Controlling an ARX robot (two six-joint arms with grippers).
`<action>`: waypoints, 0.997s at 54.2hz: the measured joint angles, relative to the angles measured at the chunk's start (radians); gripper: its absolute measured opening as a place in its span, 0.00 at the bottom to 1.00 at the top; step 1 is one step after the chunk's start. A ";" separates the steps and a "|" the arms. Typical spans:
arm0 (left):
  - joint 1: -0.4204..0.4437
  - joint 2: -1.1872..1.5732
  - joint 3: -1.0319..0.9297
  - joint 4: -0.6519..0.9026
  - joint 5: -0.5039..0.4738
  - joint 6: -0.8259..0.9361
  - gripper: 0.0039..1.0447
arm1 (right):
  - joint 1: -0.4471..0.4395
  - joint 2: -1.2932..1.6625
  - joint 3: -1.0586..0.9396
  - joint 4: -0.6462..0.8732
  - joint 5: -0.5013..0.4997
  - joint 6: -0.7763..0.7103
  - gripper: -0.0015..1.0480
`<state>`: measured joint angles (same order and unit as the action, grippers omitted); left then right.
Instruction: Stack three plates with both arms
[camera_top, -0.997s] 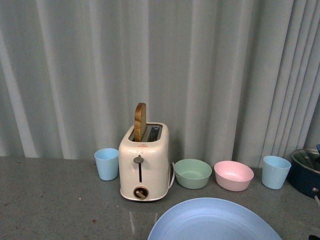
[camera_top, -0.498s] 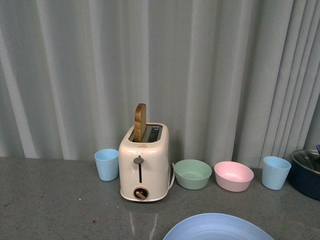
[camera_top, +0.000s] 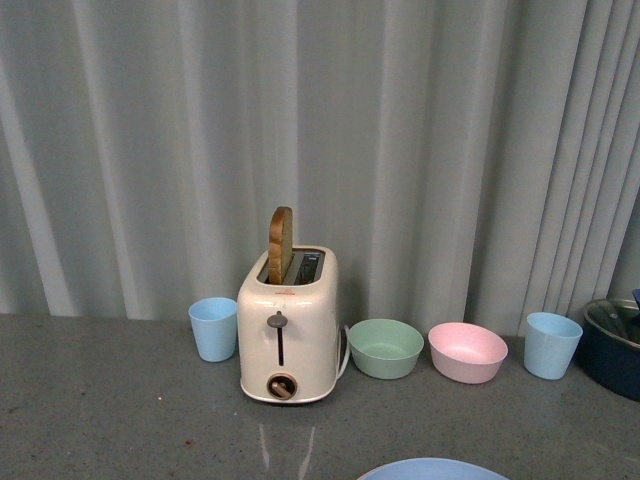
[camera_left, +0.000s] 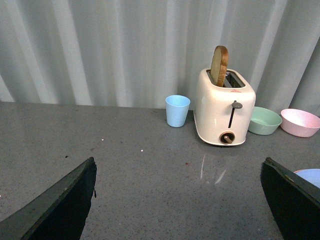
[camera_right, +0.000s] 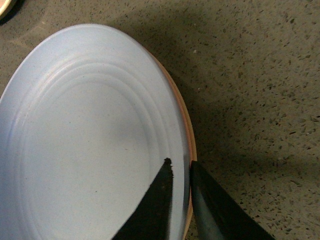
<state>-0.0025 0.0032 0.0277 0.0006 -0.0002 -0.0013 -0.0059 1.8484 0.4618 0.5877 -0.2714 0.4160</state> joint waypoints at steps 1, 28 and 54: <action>0.000 0.000 0.000 0.000 0.000 0.000 0.94 | 0.000 -0.004 0.000 -0.002 0.000 0.000 0.24; 0.000 0.000 0.000 0.000 0.000 0.000 0.94 | -0.029 -0.553 -0.055 -0.266 0.075 -0.028 0.94; 0.000 0.000 0.000 0.000 0.000 0.000 0.94 | 0.003 -1.408 -0.091 -0.522 0.267 -0.357 0.63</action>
<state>-0.0025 0.0032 0.0277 0.0006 -0.0002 -0.0013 -0.0029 0.4400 0.3710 0.0658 -0.0044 0.0586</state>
